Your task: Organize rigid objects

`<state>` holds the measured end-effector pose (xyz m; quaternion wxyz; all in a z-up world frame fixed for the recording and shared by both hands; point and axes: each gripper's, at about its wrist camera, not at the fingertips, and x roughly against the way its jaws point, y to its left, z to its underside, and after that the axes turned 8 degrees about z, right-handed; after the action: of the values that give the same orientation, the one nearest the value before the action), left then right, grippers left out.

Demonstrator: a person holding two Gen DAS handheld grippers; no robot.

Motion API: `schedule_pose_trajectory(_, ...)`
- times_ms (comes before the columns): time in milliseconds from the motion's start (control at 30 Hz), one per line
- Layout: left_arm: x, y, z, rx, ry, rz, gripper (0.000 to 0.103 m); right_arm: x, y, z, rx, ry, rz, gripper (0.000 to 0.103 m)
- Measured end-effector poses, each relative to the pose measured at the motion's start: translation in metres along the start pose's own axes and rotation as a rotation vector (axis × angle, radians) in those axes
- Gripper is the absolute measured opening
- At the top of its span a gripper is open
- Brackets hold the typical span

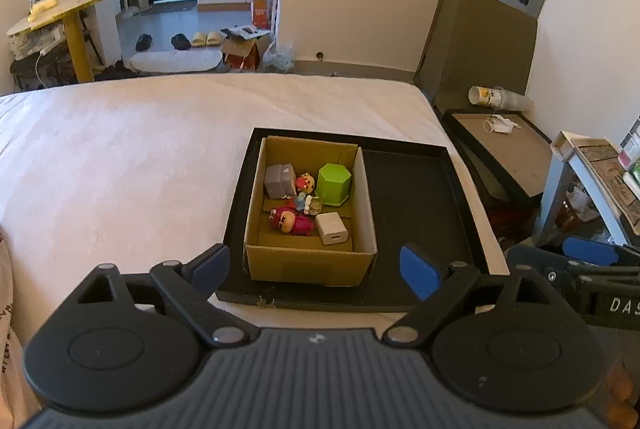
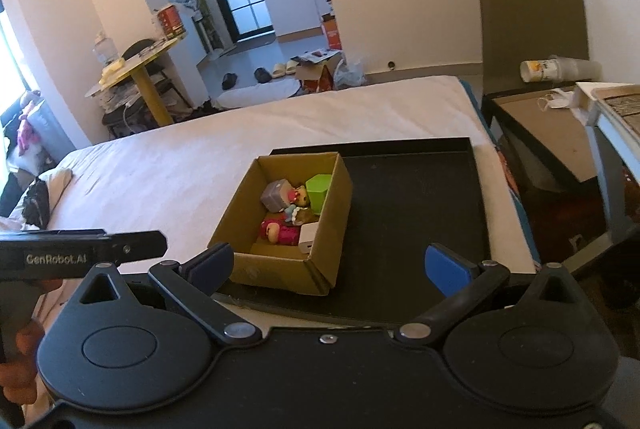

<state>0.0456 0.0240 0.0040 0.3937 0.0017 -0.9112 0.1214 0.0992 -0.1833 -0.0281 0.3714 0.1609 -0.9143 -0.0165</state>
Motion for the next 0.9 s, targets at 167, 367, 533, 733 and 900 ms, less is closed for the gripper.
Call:
schedule_pose_trajectory(167,0.012,-0.006,0.003,-0.019,-0.007,-0.007,0.093,0.014,0.002,0.003,0.008,-0.013,0.007,0.103)
schedule_pose_trajectory(367,0.026,-0.014,0.007,-0.045,-0.013,-0.011,0.095,0.028,0.001,0.003,-0.011,-0.024,0.01,0.103)
schedule_pose_trajectory(533,0.039,-0.019,0.011,-0.068,-0.021,-0.017,0.099,0.035,0.001,0.003,-0.013,-0.031,0.028,0.103)
schedule_pose_trajectory(733,0.058,-0.023,0.018,-0.082,-0.039,-0.037,0.1,0.048,0.004,0.006,0.001,-0.042,0.021,0.103)
schedule_pose_trajectory(900,0.068,-0.023,0.023,-0.087,-0.053,-0.035,0.1,0.056,0.008,0.008,0.006,-0.048,0.035,0.103)
